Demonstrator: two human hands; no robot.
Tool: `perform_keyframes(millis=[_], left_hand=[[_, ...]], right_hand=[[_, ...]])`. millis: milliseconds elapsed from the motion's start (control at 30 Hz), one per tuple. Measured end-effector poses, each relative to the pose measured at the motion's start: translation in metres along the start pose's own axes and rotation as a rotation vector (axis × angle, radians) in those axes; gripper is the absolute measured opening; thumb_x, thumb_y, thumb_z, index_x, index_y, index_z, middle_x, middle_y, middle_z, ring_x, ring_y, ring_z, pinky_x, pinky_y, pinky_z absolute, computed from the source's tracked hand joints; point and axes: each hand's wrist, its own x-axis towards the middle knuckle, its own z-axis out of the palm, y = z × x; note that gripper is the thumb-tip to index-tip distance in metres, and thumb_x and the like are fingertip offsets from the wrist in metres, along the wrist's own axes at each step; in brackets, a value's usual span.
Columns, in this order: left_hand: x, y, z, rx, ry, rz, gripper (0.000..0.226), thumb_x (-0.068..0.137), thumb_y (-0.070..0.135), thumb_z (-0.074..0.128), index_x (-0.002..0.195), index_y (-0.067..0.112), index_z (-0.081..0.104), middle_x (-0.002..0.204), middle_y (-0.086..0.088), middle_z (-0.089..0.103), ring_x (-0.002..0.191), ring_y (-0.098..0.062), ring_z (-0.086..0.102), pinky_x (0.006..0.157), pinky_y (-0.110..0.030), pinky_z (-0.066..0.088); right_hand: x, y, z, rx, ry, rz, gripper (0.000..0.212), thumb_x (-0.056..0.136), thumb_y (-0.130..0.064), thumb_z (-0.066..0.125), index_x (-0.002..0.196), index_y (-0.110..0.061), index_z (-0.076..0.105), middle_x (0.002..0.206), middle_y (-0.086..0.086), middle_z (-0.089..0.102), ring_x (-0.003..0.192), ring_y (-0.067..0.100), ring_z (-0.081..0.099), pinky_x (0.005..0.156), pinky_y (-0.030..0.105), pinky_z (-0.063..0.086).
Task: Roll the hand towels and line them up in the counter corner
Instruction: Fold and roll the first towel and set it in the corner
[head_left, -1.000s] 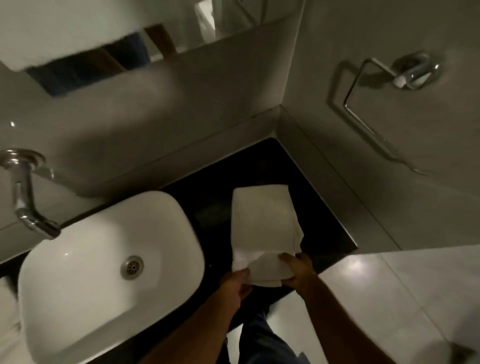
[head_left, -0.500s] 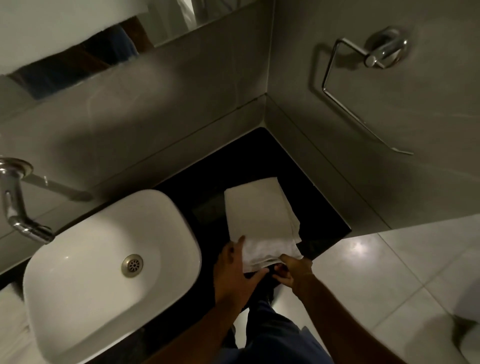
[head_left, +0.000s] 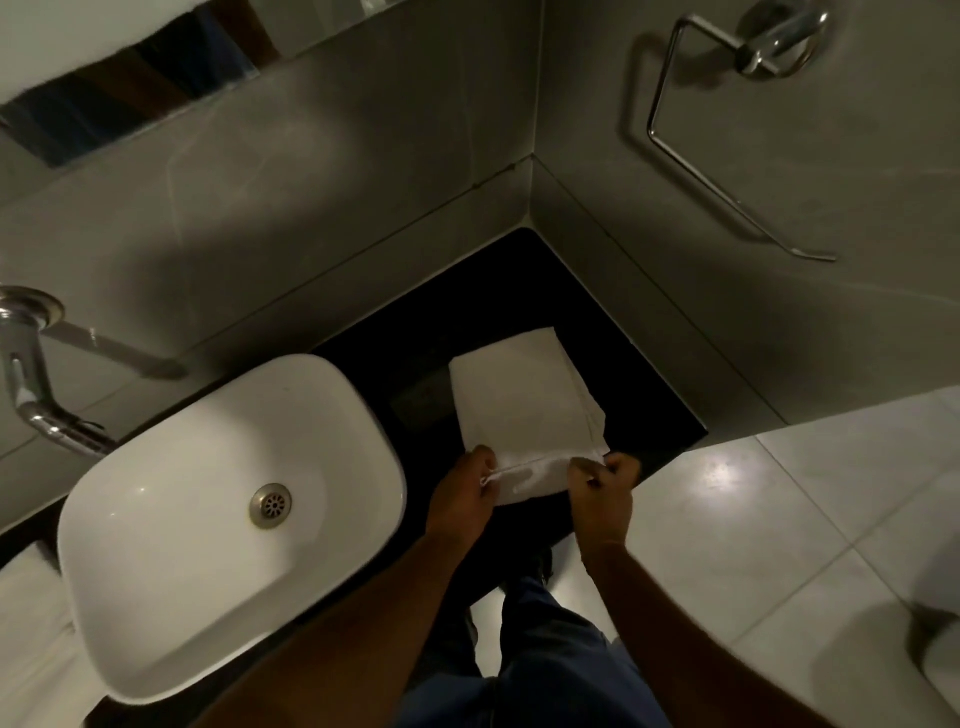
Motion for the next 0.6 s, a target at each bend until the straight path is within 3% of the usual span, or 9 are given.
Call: perform_keyframes(millis=[67, 133, 167, 333, 400, 500, 600], left_hand=[[0.005, 0.000, 0.003, 0.071, -0.048, 0.048, 0.004, 0.100, 0.020, 0.058, 0.099, 0.016, 0.059, 0.111, -0.007, 0.058, 0.099, -0.028, 0.065, 0.087, -0.039, 0.055], [0.006, -0.001, 0.006, 0.129, -0.079, 0.074, 0.012, 0.101, 0.022, 0.056, 0.103, 0.015, 0.067, 0.122, -0.006, 0.057, 0.106, -0.027, 0.063, 0.094, -0.038, 0.054], [0.006, -0.002, 0.008, 0.207, -0.058, 0.102, 0.015, 0.101, 0.022, 0.057, 0.105, 0.017, 0.070, 0.125, -0.005, 0.057, 0.109, -0.026, 0.060, 0.096, -0.038, 0.052], [0.004, -0.003, 0.019, 0.651, -0.019, 0.316, 0.026, 0.094, 0.036, 0.055, 0.107, 0.021, 0.071, 0.126, 0.001, 0.059, 0.116, -0.026, 0.054, 0.103, -0.041, 0.039], [0.007, 0.002, 0.021, 0.685, -0.066, 0.294, 0.035, 0.091, 0.045, 0.055, 0.113, 0.020, 0.065, 0.121, 0.000, 0.059, 0.116, -0.024, 0.053, 0.101, -0.041, 0.038], [0.021, 0.012, 0.019, 0.713, -0.139, 0.267, 0.030, 0.092, 0.039, 0.056, 0.112, 0.017, 0.063, 0.117, -0.005, 0.063, 0.115, -0.027, 0.056, 0.098, -0.041, 0.039], [0.031, 0.022, 0.011, 0.578, -0.213, 0.166, 0.027, 0.088, 0.037, 0.056, 0.098, 0.014, 0.067, 0.106, -0.006, 0.068, 0.105, -0.028, 0.062, 0.092, -0.038, 0.044]], right_hand=[[0.001, 0.013, -0.004, -0.506, -0.209, -0.454, 0.033, 0.084, -0.019, 0.072, 0.108, -0.031, 0.054, 0.107, -0.010, 0.062, 0.095, 0.006, 0.064, 0.078, 0.022, 0.055], [0.009, 0.026, -0.009, -0.945, -0.345, -0.892, 0.033, 0.078, -0.013, 0.072, 0.110, -0.019, 0.067, 0.121, 0.003, 0.067, 0.111, 0.024, 0.065, 0.087, 0.036, 0.054], [0.012, 0.027, -0.011, -1.051, -0.370, -0.981, 0.036, 0.077, -0.013, 0.073, 0.113, -0.017, 0.070, 0.125, 0.005, 0.068, 0.116, 0.029, 0.064, 0.090, 0.040, 0.053], [0.032, 0.014, -0.012, -1.145, -0.419, -1.087, 0.040, 0.074, -0.007, 0.076, 0.113, -0.013, 0.075, 0.118, 0.008, 0.073, 0.108, 0.032, 0.069, 0.086, 0.043, 0.057], [0.037, 0.007, -0.010, -1.153, -0.447, -1.088, 0.038, 0.075, -0.007, 0.074, 0.113, -0.012, 0.075, 0.116, 0.008, 0.074, 0.107, 0.032, 0.070, 0.085, 0.043, 0.057], [0.041, 0.001, -0.005, -1.134, -0.484, -1.012, 0.037, 0.083, -0.014, 0.066, 0.120, -0.015, 0.071, 0.119, 0.007, 0.072, 0.112, 0.030, 0.066, 0.093, 0.040, 0.052], [0.048, -0.010, -0.003, -0.952, -0.501, -0.804, 0.029, 0.085, -0.028, 0.068, 0.111, -0.018, 0.061, 0.095, 0.007, 0.071, 0.088, 0.029, 0.067, 0.074, 0.034, 0.053]])
